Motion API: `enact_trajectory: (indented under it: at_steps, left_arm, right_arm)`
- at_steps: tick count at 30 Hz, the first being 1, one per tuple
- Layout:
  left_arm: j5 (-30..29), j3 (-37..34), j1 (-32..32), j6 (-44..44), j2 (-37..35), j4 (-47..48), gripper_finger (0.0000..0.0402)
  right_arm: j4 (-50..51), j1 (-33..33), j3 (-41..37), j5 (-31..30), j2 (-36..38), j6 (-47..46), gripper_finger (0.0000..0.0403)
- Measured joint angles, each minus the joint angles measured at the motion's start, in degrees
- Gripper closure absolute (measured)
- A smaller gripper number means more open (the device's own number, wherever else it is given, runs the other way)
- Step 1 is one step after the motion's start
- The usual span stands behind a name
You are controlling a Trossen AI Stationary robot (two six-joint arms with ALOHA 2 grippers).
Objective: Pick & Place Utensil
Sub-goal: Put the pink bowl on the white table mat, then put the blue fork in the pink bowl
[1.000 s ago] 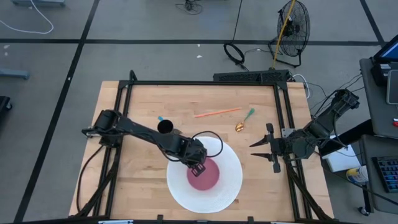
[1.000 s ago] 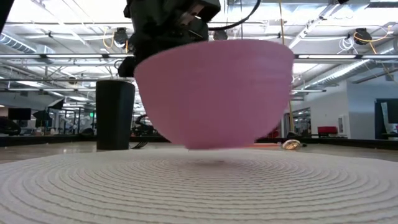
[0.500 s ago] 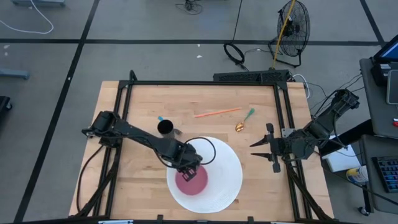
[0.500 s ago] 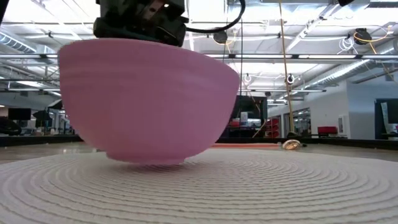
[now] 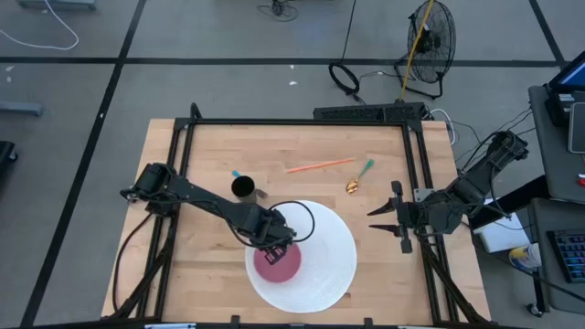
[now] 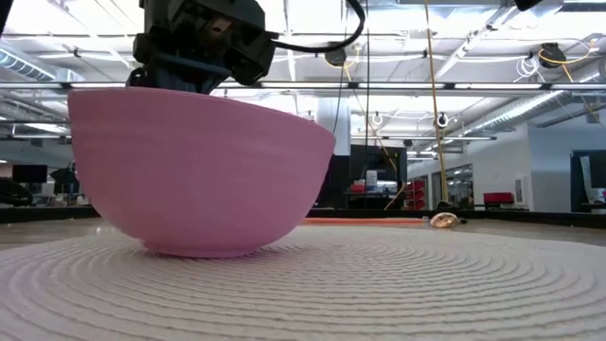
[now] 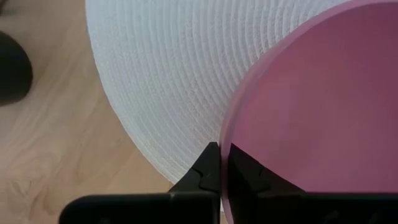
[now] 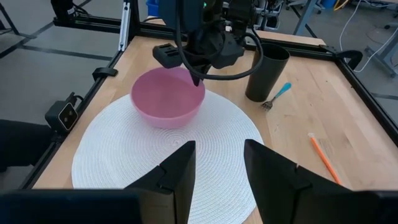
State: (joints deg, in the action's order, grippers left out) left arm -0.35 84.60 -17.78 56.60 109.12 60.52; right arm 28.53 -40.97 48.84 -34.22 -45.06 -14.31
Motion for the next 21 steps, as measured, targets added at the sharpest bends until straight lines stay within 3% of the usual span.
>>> enact_trajectory:
  at_steps: [3, 10, 21]
  left_arm:
    - [-1.95, 0.00, 0.00, 0.06, 0.00, -0.20, 0.0383]
    - [-2.70, 0.00, 0.01, -0.77, 0.00, -0.66, 0.0315]
    - [-6.00, 0.00, 0.01, -1.01, 0.00, -0.68, 0.0263]
  right_arm:
    - [0.00, 0.00, 0.00, 0.00, 0.00, 0.00, 0.0273]
    - [-0.02, 0.00, 0.00, 0.00, 0.00, 0.00, 0.0273]
    - [-0.02, -0.01, 0.00, 0.00, 0.00, 0.00, 0.0273]
